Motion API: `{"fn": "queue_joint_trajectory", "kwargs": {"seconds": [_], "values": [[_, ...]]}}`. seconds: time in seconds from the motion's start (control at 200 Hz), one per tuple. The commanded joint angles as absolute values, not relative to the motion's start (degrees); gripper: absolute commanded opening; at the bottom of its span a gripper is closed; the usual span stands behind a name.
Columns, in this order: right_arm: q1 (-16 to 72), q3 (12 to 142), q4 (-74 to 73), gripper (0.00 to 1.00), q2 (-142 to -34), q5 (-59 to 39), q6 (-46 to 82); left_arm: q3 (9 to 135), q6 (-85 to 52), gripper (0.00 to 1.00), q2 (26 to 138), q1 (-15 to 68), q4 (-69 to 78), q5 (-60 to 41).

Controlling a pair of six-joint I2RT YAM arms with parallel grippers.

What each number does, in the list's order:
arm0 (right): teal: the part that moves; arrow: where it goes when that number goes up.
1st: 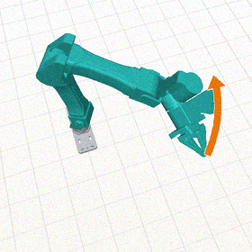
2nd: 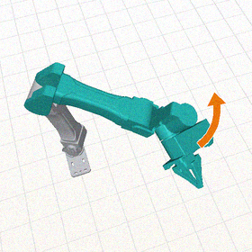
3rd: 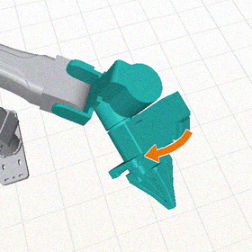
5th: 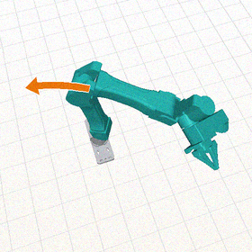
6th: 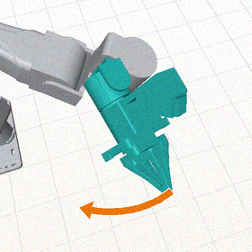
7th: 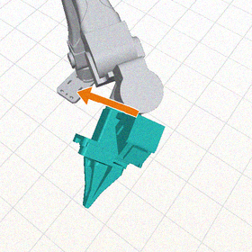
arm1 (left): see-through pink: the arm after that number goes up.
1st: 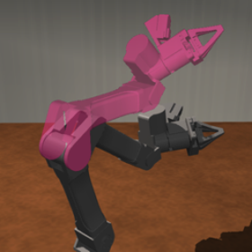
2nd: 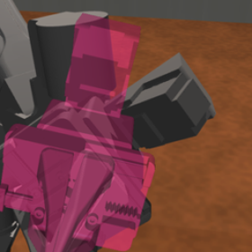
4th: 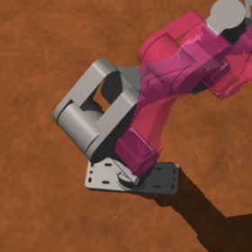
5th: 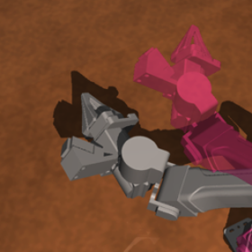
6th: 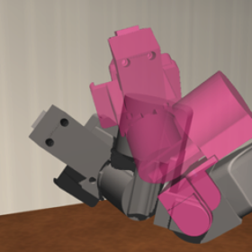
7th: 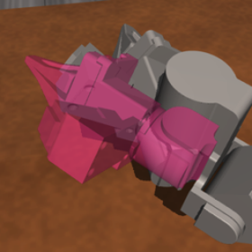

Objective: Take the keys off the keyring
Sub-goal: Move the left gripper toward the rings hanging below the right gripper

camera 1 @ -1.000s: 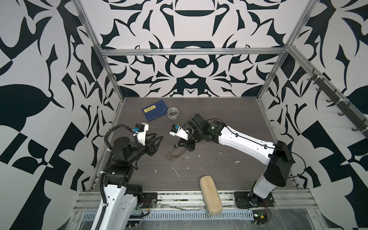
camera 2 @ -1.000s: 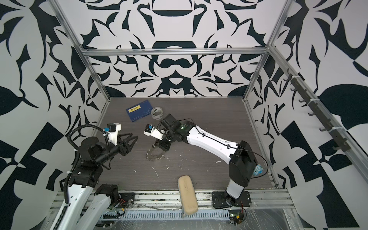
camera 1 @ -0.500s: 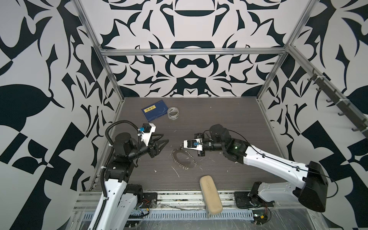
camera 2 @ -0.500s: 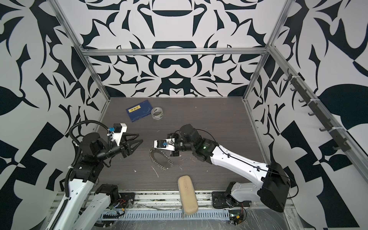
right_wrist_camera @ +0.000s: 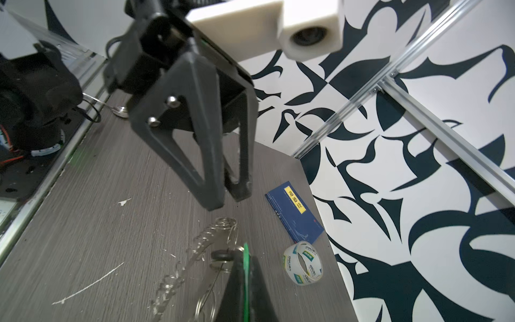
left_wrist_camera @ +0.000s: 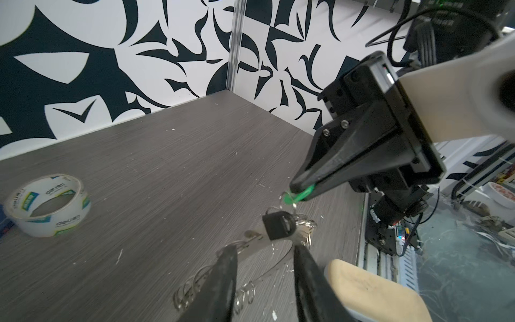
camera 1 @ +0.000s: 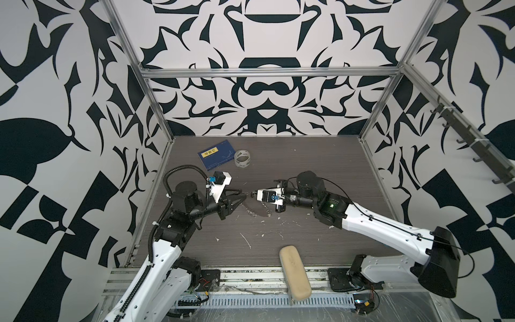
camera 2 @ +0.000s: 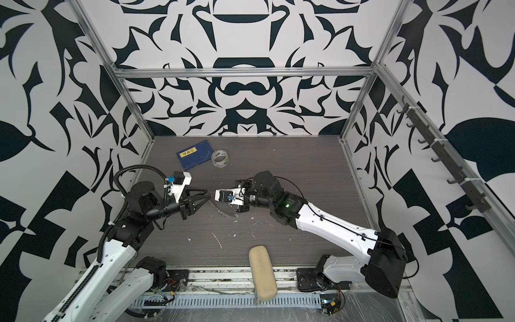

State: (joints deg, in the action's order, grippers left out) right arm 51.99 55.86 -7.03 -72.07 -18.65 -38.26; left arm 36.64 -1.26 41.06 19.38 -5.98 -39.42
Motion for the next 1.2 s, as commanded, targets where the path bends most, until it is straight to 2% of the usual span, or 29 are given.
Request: {"fn": "queue_joint_trajectory", "kwargs": {"seconds": [0.0, 0.115, 0.255, 0.41, 0.63, 0.755, 0.965, 1.195], "values": [[52.0, 58.3, -12.6, 0.0, -70.4, -16.5, -34.2, 37.7, -0.5, 0.34, 39.7, 20.6, -2.9, -35.8], [52.0, 56.4, -17.3, 0.0, -69.4, -16.3, -31.8, 37.6, -0.9, 0.32, 40.1, 21.2, -2.1, -36.0], [52.1, 59.4, -14.3, 0.0, -69.5, -14.2, -27.9, 37.1, -1.6, 0.29, 40.2, 23.0, -2.1, -36.8], [52.2, 56.3, -17.6, 0.0, -68.0, -15.5, -28.5, 35.0, -0.7, 0.29, 37.9, 26.4, -1.5, -32.2], [52.1, 58.0, -16.1, 0.0, -68.1, -14.5, -25.3, 34.6, -3.4, 0.29, 39.5, 29.9, 1.4, -32.5], [52.1, 56.6, -18.3, 0.0, -67.1, -16.3, -23.6, 34.8, -1.4, 0.34, 42.2, 33.2, 1.5, -29.2], [52.1, 56.9, -15.0, 0.0, -64.8, -17.8, -21.4, 37.5, 2.1, 0.43, 45.2, 33.5, 1.1, -22.5], [52.1, 57.8, -11.7, 0.0, -63.8, -17.8, -19.9, 38.6, 3.9, 0.45, 45.9, 33.6, 3.5, -26.3]]}}
